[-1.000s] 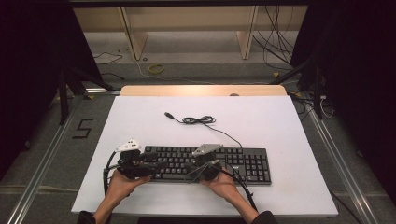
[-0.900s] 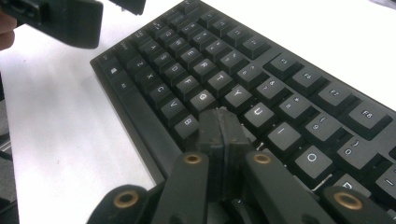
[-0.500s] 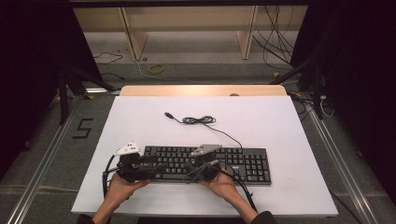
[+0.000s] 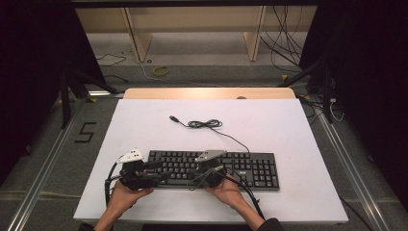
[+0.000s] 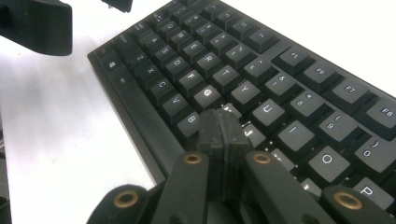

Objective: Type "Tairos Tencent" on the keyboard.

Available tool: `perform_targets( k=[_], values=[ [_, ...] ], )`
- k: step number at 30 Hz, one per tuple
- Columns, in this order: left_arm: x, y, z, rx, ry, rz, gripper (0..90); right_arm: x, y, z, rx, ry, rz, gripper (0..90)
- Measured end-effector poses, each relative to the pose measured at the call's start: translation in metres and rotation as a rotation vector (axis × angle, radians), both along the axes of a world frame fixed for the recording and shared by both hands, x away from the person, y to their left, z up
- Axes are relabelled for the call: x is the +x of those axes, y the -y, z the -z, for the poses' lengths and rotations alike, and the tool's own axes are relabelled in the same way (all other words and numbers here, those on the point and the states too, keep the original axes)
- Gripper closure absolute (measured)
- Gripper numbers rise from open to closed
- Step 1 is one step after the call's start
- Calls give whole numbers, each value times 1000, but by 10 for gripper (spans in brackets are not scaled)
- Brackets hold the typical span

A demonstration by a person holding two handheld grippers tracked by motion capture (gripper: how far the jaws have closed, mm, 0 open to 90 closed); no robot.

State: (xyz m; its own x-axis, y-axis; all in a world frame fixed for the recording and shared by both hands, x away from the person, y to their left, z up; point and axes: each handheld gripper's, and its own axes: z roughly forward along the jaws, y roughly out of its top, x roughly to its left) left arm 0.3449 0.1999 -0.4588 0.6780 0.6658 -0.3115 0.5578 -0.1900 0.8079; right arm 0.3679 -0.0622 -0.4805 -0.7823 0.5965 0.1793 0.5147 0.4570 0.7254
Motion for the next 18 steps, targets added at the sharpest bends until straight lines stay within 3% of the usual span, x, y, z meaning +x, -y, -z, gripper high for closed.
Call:
perform_targets(
  k=[18],
  values=[
    [0, 0, 1, 4, -3, 2, 318, -1, -3, 4, -15, 8, -3, 900]
  ],
)
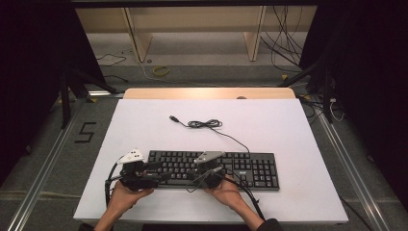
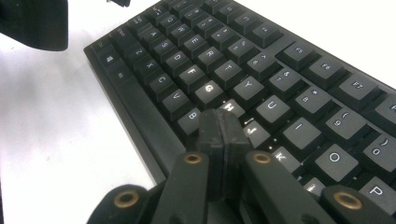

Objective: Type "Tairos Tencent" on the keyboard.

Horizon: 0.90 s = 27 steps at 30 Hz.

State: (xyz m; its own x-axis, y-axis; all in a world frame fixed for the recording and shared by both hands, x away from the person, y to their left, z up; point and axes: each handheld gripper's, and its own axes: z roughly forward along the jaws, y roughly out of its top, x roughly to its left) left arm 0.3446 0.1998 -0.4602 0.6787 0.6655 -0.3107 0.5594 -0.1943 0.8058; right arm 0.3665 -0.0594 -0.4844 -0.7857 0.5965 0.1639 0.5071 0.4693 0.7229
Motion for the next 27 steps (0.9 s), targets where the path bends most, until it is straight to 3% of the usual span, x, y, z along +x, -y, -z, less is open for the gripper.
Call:
perform_targets(
  k=[11, 17, 27],
  values=[
    [1, 0, 1, 5, -1, -1, 318, 0, 0, -1, 6, 0, 5, 900],
    [1, -1, 1, -1, -2, -7, 318, 1, 5, -9, 50, 5, 17, 893],
    [2, -2, 2, 2, 2, -10, 318, 2, 13, -16, 68, 18, 35, 881]
  ],
)
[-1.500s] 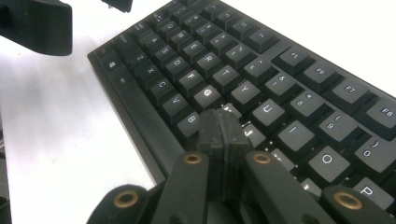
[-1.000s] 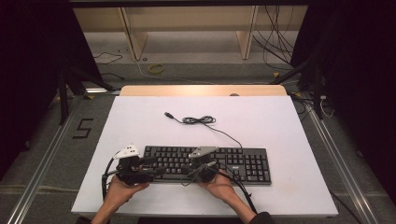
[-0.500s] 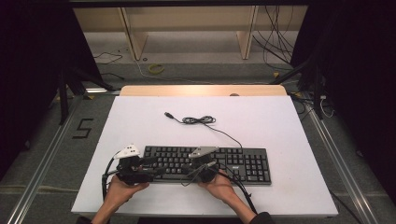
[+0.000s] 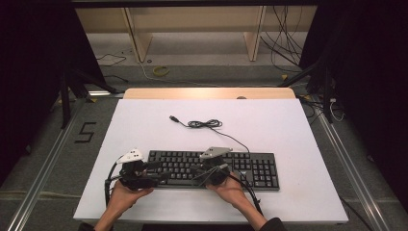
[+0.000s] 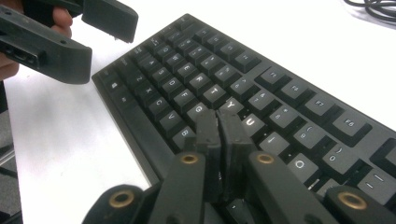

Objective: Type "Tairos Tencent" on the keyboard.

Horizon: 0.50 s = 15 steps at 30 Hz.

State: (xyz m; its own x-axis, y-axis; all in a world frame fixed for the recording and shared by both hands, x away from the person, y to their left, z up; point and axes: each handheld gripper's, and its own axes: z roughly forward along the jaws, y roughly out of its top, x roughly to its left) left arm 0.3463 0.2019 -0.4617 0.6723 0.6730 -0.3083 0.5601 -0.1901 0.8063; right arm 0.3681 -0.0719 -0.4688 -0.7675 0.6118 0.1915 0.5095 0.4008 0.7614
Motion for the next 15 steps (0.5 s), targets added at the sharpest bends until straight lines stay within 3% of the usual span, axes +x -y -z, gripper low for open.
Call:
perform_targets(
  k=[15],
  values=[
    [1, -1, 1, 0, 4, -6, 319, 0, 15, -11, 43, 24, -7, 679]
  ],
)
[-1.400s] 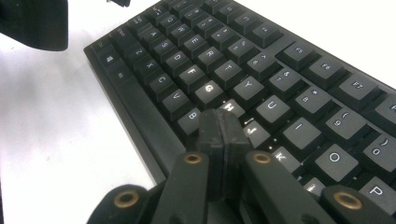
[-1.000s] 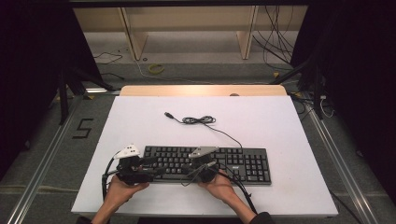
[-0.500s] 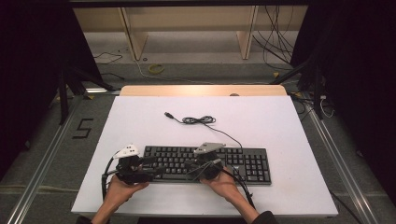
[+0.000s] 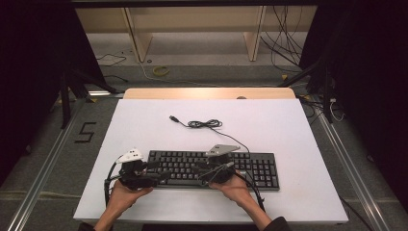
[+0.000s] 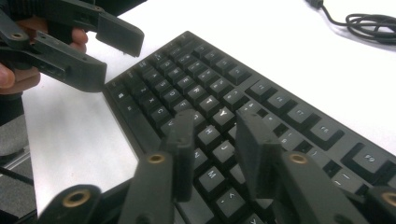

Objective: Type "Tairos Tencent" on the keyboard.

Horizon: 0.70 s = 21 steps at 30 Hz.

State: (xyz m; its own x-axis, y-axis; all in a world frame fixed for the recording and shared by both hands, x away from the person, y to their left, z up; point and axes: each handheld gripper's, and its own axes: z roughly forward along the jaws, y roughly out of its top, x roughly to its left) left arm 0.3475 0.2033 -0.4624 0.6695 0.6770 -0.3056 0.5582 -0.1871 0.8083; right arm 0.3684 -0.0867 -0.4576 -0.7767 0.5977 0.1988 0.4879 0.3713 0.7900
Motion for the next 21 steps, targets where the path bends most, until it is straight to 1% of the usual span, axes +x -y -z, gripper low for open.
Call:
perform_targets(
  k=[2, 9, 13, 21],
  values=[
    [0, 0, 0, -5, 0, -4, 319, 0, 2, -2, 5, 3, 0, 659],
    [2, -2, 1, 4, 0, -5, 320, 0, 9, -4, 13, 4, 8, 591],
    [3, -2, 2, 6, 1, -12, 320, 1, 10, -5, 16, 12, 10, 549],
    [8, -1, 3, 4, 8, -24, 321, 2, 13, -6, 19, 7, 14, 469]
  ],
)
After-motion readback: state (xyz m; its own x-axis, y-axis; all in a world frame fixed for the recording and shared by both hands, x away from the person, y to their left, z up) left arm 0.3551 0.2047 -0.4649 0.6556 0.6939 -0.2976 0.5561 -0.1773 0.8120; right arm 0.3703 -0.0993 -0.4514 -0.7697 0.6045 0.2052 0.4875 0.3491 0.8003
